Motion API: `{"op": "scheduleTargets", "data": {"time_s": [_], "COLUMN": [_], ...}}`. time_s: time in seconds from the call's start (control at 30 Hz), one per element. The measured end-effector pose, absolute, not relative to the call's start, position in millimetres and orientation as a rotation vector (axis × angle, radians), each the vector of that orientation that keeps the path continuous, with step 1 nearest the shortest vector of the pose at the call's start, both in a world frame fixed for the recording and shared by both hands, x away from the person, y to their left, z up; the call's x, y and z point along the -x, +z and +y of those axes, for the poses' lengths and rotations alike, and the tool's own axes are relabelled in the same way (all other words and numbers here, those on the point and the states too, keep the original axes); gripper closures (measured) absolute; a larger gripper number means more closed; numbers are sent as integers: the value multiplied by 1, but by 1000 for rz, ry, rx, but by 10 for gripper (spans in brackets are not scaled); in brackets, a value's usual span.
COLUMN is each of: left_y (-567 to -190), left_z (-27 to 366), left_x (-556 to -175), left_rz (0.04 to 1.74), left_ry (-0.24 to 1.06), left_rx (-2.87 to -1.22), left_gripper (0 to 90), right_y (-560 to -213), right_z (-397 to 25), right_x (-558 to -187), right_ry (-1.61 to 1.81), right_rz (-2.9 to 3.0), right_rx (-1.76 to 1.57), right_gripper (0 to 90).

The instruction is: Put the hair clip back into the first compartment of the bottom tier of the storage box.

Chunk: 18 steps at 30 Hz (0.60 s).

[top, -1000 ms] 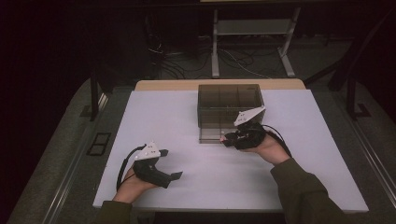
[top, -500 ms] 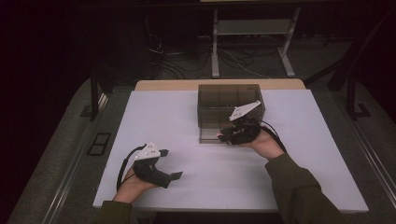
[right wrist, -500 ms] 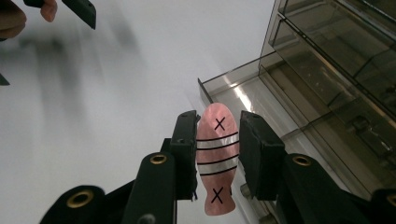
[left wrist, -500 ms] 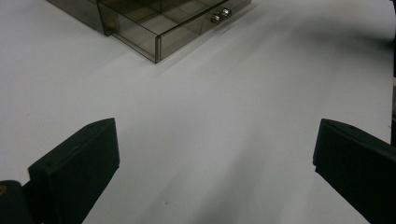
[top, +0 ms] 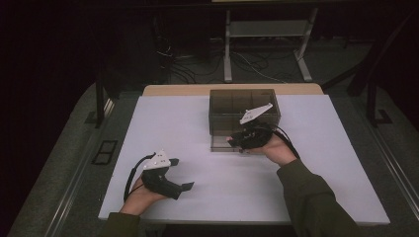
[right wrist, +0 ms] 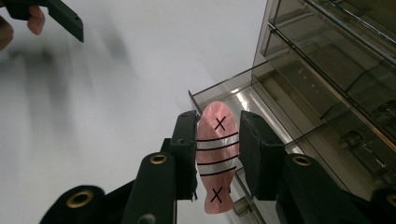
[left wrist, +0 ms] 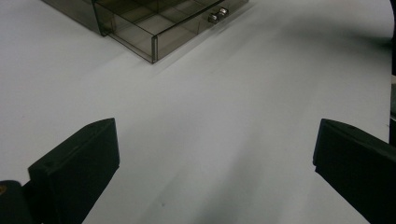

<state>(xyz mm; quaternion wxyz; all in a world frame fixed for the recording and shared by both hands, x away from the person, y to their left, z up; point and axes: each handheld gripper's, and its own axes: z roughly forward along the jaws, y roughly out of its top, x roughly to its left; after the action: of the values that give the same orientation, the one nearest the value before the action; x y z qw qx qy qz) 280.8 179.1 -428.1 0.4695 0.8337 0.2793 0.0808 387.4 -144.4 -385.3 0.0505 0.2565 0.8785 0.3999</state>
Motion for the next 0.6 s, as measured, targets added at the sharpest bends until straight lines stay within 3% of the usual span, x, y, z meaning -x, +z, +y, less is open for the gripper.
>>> {"op": "scheduleTargets", "data": {"time_s": [0.6], "left_y": [-428], "left_z": [179], "left_x": [-281], "left_rz": [683], "left_ry": [196], "left_rx": [-2042], "left_gripper": [0], "right_y": [-390], "right_z": [-129], "right_x": [-409], "right_ry": [1231], "right_rz": [2656], "right_rx": [-795], "right_gripper": [670]}}
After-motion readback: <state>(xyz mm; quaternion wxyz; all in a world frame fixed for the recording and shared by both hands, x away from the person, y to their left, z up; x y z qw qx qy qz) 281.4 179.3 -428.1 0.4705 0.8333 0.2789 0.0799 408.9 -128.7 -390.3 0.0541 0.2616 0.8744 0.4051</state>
